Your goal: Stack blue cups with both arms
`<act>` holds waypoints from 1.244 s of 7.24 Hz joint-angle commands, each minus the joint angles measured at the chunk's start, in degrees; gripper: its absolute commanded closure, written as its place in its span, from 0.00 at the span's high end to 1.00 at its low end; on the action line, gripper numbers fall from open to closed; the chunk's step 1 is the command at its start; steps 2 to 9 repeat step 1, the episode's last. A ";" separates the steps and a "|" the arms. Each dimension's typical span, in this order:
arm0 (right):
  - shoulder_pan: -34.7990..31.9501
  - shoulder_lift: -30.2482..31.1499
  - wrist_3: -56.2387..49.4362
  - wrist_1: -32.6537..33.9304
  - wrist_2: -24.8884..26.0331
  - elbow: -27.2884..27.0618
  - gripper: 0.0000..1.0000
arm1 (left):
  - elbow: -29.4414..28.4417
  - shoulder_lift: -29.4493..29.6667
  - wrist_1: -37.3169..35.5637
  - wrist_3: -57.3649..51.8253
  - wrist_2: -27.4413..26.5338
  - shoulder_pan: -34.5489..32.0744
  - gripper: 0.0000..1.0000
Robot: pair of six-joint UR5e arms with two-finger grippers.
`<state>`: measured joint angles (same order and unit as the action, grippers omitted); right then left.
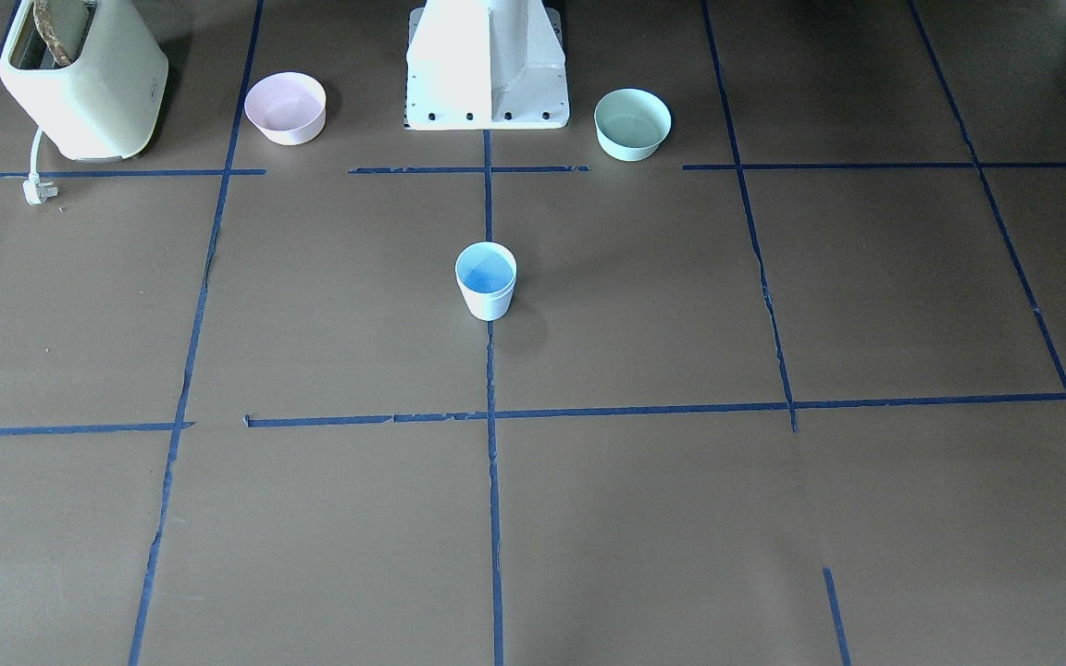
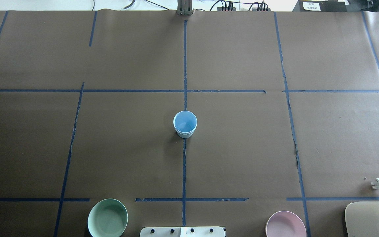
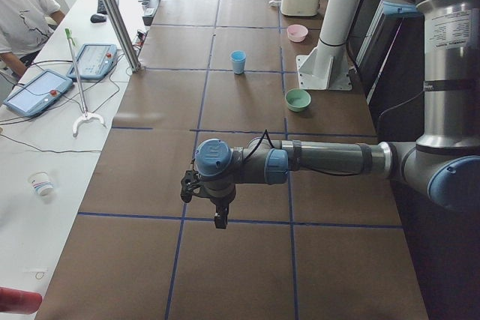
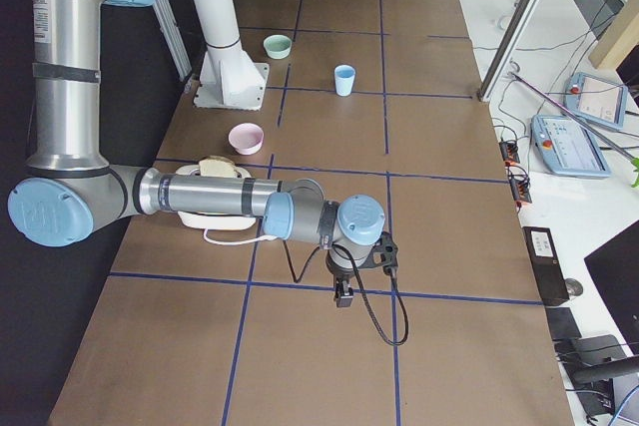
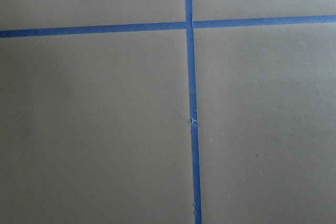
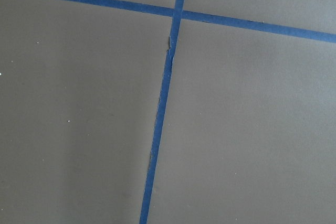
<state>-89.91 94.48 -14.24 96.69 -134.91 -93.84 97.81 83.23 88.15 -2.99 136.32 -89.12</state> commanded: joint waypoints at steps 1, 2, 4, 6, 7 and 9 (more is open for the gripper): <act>0.00 0.00 0.00 -0.01 0.00 0.06 1.00 | 0.02 0.00 0.00 0.00 0.00 0.00 1.00; 0.00 0.00 0.00 -0.01 0.00 0.06 1.00 | 0.02 0.00 0.00 0.00 0.00 0.00 1.00; 0.00 0.00 0.00 -0.01 0.00 0.06 1.00 | 0.02 0.00 0.00 0.00 0.00 0.00 1.00; 0.00 0.00 0.00 -0.01 0.00 0.06 1.00 | 0.02 0.00 0.00 0.00 0.00 0.00 1.00; 0.00 0.00 0.00 -0.01 0.00 0.06 1.00 | 0.02 0.00 0.00 0.00 0.00 0.00 1.00; 0.00 0.00 0.00 -0.01 0.00 0.06 1.00 | 0.02 0.00 0.00 0.00 0.00 0.00 1.00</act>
